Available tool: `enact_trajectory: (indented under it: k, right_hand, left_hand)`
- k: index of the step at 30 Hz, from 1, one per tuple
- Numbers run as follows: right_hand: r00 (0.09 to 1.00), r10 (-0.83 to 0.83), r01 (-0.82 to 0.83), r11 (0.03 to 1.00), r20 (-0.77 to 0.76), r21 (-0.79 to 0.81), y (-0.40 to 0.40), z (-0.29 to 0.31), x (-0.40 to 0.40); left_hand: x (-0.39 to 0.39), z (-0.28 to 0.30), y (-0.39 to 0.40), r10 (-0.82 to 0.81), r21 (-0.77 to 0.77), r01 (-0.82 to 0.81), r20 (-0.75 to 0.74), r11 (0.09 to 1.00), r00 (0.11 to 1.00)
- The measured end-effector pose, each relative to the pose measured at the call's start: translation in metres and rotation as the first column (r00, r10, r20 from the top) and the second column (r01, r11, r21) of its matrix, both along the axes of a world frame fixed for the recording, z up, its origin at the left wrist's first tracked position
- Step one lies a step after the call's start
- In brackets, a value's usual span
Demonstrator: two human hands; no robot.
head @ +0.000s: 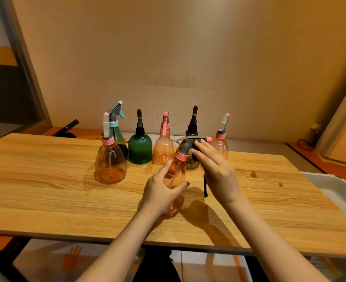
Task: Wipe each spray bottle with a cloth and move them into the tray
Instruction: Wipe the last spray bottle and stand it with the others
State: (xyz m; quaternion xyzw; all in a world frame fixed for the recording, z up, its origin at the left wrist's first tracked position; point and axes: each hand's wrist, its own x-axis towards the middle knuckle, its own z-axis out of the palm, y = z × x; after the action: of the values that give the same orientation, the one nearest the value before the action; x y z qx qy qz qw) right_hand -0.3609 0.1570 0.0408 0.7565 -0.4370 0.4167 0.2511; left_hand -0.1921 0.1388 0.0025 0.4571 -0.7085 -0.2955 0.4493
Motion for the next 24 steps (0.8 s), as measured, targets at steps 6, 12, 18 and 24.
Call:
enact_trajectory:
  k: [6, 12, 18, 24]
  right_hand:
    - [1.0, -0.005, 0.005, 0.997, 0.002, 0.073, 0.005, -0.017, -0.004]
    - [1.0, -0.005, 0.004, 0.996, 0.003, 0.09, 0.008, -0.011, -0.004]
    - [0.993, 0.098, -0.098, 0.995, -0.063, -0.003, 0.012, 0.005, 0.009]
    - [0.961, 0.125, -0.108, 0.991, -0.248, 0.081, 0.004, 0.004, 0.013]
  left_hand:
    - [0.004, 0.001, -0.003, -0.056, 0.03, 0.055, 0.041, 0.998, 0.998]
    - [0.01, 0.007, -0.001, -0.152, 0.09, 0.145, 0.079, 0.985, 0.985]
    - [0.004, 0.008, -0.011, -0.133, 0.135, 0.122, 0.073, 0.983, 0.988]
    - [0.001, 0.006, -0.005, -0.23, 0.225, 0.227, -0.014, 0.948, 0.973]
